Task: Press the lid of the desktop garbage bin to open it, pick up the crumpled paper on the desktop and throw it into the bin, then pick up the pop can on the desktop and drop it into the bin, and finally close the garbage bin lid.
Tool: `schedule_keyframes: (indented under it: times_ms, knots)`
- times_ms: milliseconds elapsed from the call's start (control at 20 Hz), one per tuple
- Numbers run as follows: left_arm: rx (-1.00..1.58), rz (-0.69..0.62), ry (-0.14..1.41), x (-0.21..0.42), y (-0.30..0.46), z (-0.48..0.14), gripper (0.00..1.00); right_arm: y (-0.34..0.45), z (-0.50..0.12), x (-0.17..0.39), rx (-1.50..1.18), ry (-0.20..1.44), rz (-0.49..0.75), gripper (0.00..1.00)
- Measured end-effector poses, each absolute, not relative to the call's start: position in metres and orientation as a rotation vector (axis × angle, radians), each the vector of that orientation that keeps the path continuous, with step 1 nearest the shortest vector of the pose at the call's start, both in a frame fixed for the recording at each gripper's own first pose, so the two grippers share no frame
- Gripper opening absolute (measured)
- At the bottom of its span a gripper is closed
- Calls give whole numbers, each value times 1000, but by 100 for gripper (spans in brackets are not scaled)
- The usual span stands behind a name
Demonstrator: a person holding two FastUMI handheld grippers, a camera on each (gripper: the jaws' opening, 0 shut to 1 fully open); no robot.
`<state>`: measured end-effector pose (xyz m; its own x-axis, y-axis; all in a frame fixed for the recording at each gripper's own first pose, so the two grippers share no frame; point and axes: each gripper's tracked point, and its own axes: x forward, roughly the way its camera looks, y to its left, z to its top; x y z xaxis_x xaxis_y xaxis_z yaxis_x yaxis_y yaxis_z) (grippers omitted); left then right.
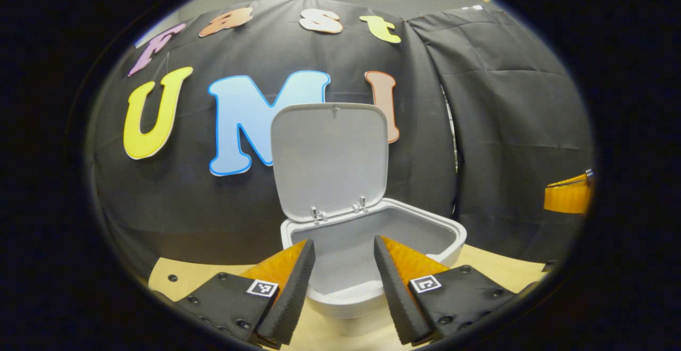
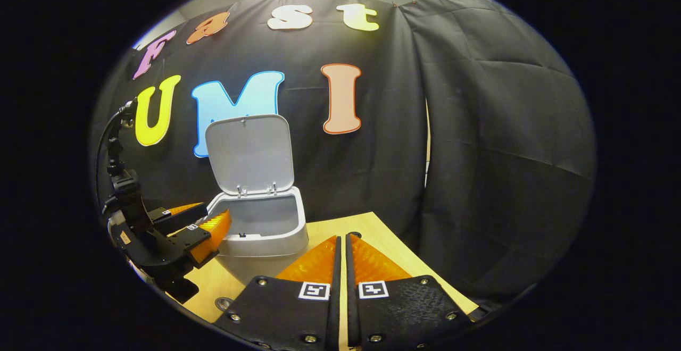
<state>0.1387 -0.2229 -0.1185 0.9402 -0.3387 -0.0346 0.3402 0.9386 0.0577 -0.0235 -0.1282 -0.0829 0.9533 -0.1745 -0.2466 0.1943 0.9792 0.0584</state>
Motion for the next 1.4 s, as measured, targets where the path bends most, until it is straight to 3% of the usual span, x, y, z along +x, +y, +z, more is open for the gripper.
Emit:
schedule_keyframes:
  times_ms: [250, 500, 550, 600, 650, 700, 950, 1000, 1150, 1200, 1250, 1350, 1400]
  knots:
    - [44, -311, 11, 134, -202, -111, 80, -108, -85, -22, 83, 247, -137, 5]
    - [24, -217, 3, 123, -145, -100, 80, -52, -106, -16, 74, 285, -4, 6]
    - [24, -192, 6, 119, -130, -100, 71, -39, -109, -16, 70, 292, 24, 6]
    - [23, -173, 8, 116, -118, -100, 80, -27, -114, -15, 67, 298, 54, 6]
    - [22, -148, 8, 113, -105, -99, 75, -15, -117, -14, 64, 305, 81, 6]
    - [22, -125, 8, 109, -91, -98, 80, -4, -121, -13, 60, 312, 108, 6]
    - [19, -20, 8, 87, -30, -95, 80, 45, -147, -12, 35, 361, 227, 6]
    - [17, -2, 12, 82, -21, -95, 75, 53, -153, -15, 32, 373, 248, 5]
    - [8, 45, 16, 71, 7, -96, 80, 77, -169, -18, 22, 415, 311, 6]
    - [6, 59, 17, 68, 15, -96, 71, 81, -174, -17, 15, 428, 324, 7]
    - [5, 69, 18, 65, 21, -95, 80, 88, -180, -17, 9, 442, 343, 14]
    - [0, 85, 20, 61, 31, -96, 80, 97, -193, -17, -3, 468, 365, 35]
    - [-4, 92, 21, 59, 34, -95, 75, 100, -197, -19, -5, 475, 375, 43]
